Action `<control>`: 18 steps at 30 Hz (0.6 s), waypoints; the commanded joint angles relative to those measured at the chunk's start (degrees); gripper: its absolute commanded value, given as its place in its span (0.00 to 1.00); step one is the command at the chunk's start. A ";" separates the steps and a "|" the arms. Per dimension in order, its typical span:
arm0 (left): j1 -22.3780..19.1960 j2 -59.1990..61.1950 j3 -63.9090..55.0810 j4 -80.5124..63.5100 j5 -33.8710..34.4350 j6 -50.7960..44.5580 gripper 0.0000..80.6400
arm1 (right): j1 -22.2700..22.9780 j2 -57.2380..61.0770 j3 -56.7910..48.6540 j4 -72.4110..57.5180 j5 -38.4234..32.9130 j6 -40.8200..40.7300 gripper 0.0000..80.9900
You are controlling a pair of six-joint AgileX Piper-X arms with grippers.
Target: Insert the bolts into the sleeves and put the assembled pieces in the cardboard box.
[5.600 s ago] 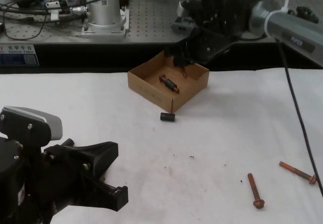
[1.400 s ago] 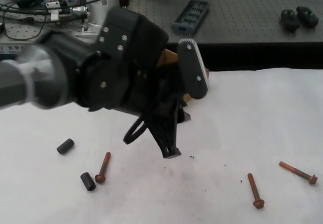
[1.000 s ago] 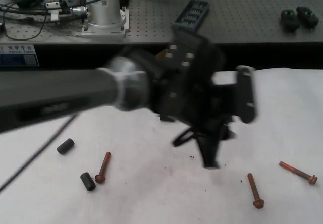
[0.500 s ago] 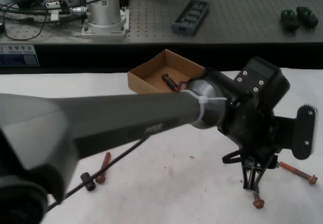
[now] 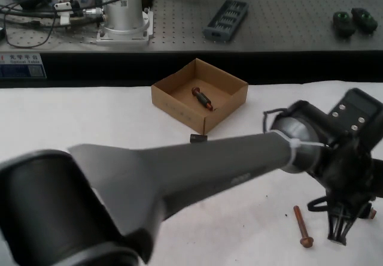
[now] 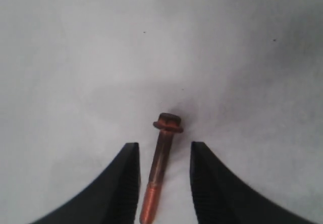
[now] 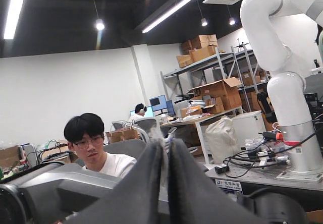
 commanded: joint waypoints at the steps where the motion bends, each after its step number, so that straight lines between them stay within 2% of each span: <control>1: -0.64 4.04 -5.65 4.13 -1.99 0.63 0.31 | 0.06 0.30 -0.58 -0.84 -0.19 0.11 0.07; 8: -0.64 5.99 -5.72 2.27 -5.27 2.89 0.30 | 0.06 0.30 -0.58 -0.53 -0.18 0.11 0.07; 18: -0.64 7.63 -5.72 -2.08 -5.19 2.97 0.29 | 0.06 0.30 -0.58 -0.51 -0.18 0.11 0.07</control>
